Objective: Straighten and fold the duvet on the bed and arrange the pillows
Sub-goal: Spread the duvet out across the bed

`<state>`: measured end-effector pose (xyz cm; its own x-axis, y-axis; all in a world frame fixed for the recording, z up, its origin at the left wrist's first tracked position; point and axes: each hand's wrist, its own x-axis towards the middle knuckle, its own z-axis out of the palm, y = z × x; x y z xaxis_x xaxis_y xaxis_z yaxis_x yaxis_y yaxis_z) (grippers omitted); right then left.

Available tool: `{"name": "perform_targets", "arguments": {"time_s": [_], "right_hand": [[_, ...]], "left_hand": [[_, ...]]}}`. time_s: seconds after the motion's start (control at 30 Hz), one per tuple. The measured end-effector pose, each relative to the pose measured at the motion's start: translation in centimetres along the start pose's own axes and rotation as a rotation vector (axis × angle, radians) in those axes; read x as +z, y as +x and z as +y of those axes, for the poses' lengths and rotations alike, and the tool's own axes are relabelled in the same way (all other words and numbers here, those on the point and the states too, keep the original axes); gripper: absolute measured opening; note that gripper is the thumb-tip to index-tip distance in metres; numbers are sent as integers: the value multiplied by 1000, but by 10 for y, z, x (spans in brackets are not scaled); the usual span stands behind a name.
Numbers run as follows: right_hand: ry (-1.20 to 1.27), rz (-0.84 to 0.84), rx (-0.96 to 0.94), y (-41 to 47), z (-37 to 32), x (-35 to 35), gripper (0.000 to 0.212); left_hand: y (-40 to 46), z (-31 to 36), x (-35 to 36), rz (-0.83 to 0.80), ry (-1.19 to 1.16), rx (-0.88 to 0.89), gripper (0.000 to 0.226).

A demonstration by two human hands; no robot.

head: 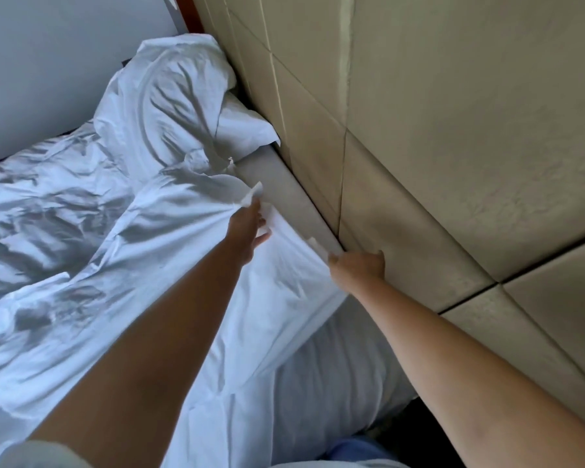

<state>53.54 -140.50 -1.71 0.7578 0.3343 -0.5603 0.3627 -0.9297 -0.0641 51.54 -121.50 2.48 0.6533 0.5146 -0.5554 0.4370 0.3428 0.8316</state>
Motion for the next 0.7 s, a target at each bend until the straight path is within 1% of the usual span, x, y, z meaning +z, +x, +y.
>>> {"name": "perform_targets", "arguments": {"time_s": [0.03, 0.07, 0.1, 0.13, 0.17, 0.2, 0.27, 0.3, 0.37, 0.4, 0.43, 0.47, 0.5, 0.57, 0.6, 0.63, 0.7], "right_hand": [[-36, -30, -10, 2, 0, 1, 46], [21, -149, -39, 3, -2, 3, 43], [119, -316, -73, 1, -8, 7, 39], [241, -488, -122, 0, -14, 15, 32], [339, -596, -180, -1, -21, 21, 27], [410, -632, -232, 1, -29, 27, 25], [477, -571, -279, 6, -42, 37, 16], [485, -508, -278, 11, -48, 40, 13], [462, -341, -256, 24, -53, 45, 21], [461, -242, -242, 28, -53, 44, 25], [469, -151, -230, 32, -54, 42, 32], [492, -101, -222, 34, -55, 37, 38], [510, -101, -217, 37, -57, 35, 41], [482, -195, -209, 46, -63, 38, 43], [429, -250, -201, 50, -67, 41, 43], [359, -288, -199, 53, -70, 45, 42], [158, -387, -171, 57, -67, 54, 41]], "left_hand": [[2, -3, 0, 5, 51, -12, 16], [2, -8, -1, 30, 101, -23, 12], [3, -15, -2, 67, 140, -30, 13], [4, -23, -3, 120, 175, -30, 19], [5, -31, -4, 187, 208, -28, 30], [6, -37, -6, 253, 227, -30, 40], [7, -45, -14, 344, 229, -31, 48], [10, -47, -17, 348, 245, -23, 49], [14, -46, -26, 289, 309, 13, 55], [14, -45, -30, 251, 364, 23, 63], [14, -44, -35, 213, 459, 20, 71], [16, -45, -41, 185, 568, 3, 76], [18, -48, -46, 170, 675, -21, 73], [21, -52, -53, 180, 805, -64, 51], [23, -54, -54, 192, 814, -78, 39], [24, -57, -55, 196, 792, -83, 33], [28, -62, -53, 165, 671, -113, 34]]}}
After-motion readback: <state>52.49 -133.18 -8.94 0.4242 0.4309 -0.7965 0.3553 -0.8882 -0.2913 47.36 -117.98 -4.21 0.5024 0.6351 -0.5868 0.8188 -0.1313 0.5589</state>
